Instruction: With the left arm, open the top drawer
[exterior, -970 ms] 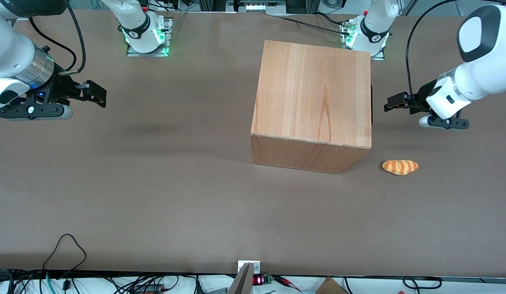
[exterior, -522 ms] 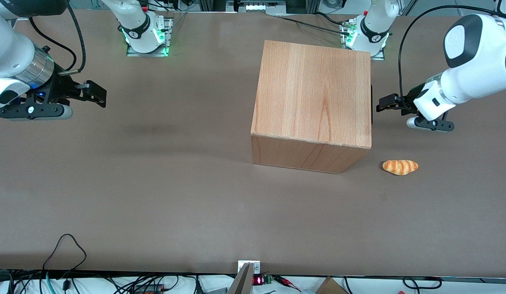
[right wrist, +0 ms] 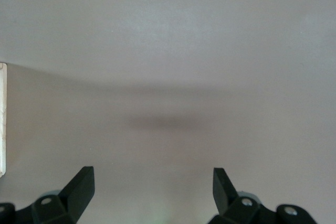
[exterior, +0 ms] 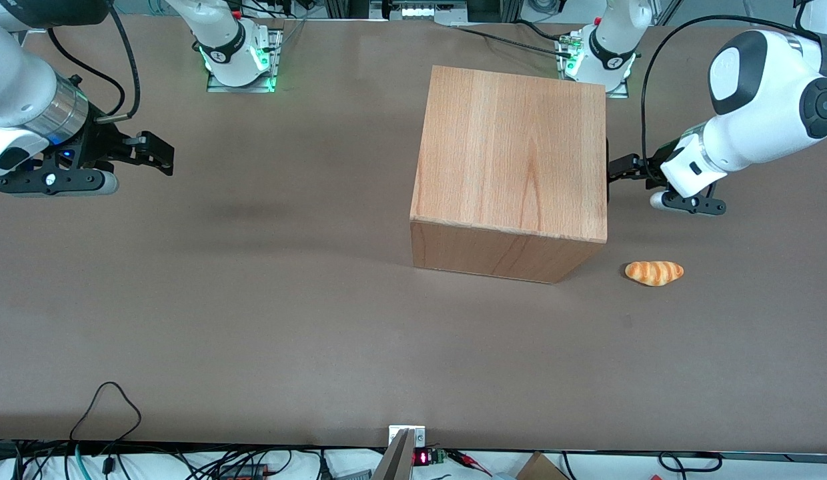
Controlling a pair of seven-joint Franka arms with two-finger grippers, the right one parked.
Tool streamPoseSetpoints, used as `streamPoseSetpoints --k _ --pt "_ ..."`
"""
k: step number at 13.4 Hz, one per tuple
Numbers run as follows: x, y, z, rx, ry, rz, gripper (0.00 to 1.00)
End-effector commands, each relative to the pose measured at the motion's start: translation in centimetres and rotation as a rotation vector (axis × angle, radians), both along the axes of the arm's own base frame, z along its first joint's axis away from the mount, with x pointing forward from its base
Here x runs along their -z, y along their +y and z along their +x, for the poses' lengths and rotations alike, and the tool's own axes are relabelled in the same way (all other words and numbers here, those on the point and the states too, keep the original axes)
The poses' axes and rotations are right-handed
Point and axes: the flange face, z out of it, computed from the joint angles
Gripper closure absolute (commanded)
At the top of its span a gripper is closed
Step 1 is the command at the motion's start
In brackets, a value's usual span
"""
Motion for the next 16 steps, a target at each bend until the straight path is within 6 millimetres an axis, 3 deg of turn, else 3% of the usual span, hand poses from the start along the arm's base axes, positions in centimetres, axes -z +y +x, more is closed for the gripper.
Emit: streamPoseSetpoints --k 1,16 --pt "0.3 -0.2 0.0 0.008 -0.008 -0.028 0.00" --pt "2.6 -0.8 0.2 0.035 0.018 -0.032 0.00"
